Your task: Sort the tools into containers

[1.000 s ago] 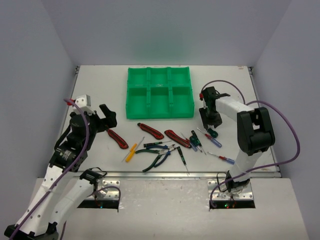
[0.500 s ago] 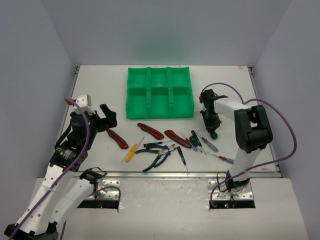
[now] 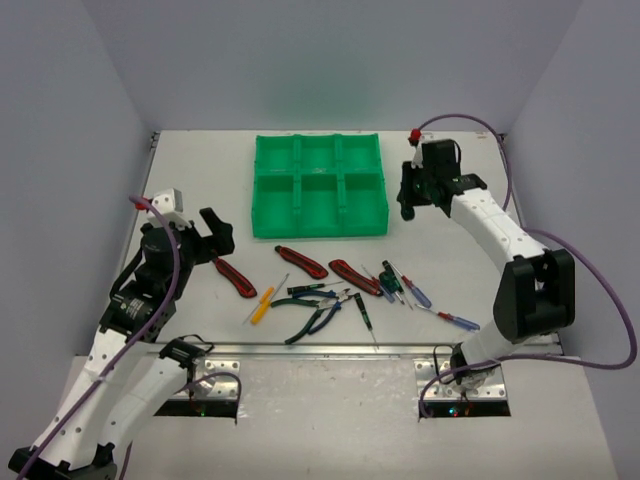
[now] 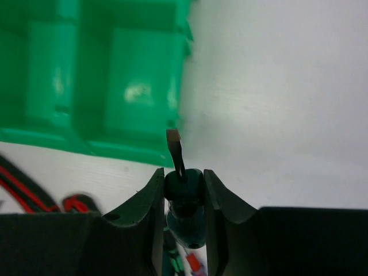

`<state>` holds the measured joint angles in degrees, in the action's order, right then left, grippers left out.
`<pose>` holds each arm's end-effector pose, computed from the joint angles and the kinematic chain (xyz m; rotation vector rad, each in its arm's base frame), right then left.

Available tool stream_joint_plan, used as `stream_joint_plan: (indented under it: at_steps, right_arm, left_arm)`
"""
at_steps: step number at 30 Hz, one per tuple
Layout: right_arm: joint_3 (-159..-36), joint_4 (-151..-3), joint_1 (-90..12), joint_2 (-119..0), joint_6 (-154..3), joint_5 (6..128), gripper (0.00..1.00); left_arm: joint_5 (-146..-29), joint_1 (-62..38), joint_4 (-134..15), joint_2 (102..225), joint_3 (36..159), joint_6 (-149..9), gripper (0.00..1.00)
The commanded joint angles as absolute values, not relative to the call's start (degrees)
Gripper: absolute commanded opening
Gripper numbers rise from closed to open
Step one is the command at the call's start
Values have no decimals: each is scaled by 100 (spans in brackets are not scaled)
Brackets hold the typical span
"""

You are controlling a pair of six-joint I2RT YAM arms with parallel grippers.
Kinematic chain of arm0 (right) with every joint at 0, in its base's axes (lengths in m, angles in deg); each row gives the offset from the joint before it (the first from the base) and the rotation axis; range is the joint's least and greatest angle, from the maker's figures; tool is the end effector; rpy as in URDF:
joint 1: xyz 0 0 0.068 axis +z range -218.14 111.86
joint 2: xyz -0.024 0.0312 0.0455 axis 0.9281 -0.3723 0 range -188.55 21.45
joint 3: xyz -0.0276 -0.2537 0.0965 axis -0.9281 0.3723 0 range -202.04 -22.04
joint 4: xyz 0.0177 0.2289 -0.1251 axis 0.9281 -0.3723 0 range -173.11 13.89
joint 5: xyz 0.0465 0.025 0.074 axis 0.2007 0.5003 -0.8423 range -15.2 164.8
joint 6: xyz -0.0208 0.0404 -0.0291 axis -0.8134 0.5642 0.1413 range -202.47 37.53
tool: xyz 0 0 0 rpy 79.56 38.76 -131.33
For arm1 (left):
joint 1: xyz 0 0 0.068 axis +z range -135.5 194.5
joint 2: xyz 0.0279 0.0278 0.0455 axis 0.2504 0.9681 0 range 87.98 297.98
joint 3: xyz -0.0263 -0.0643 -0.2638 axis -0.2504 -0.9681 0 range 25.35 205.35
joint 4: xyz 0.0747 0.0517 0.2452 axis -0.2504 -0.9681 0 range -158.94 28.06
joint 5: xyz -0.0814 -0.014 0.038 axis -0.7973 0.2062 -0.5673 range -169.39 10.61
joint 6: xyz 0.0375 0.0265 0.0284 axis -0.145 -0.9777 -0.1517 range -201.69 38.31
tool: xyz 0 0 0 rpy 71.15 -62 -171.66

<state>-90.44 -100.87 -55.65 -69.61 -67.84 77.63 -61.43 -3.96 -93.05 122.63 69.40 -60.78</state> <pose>0.3403 0.0735 0.2577 0.0680 2.4024 0.1619 0.1316 -0.0325 0.3228 -0.2469 1.9178 -0.1531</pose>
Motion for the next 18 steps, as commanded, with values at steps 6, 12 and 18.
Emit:
stream_joint_plan:
  at_steps: [6, 12, 18]
  right_arm:
    - [-10851, -7337, -5565, -8320, -5652, 6515, 0]
    - [-12899, -7228, -5557, -10154, -5674, 6297, 0]
    - [-13631, -7242, -5548, -11119, -6104, 6387, 1]
  left_arm:
    - [-6190, -466, -9092, 12198, 6947, -6059, 100]
    - [-6397, -471, -9032, 12334, 6933, -6108, 100]
    - [-6422, -475, -9022, 12339, 6929, -6113, 100]
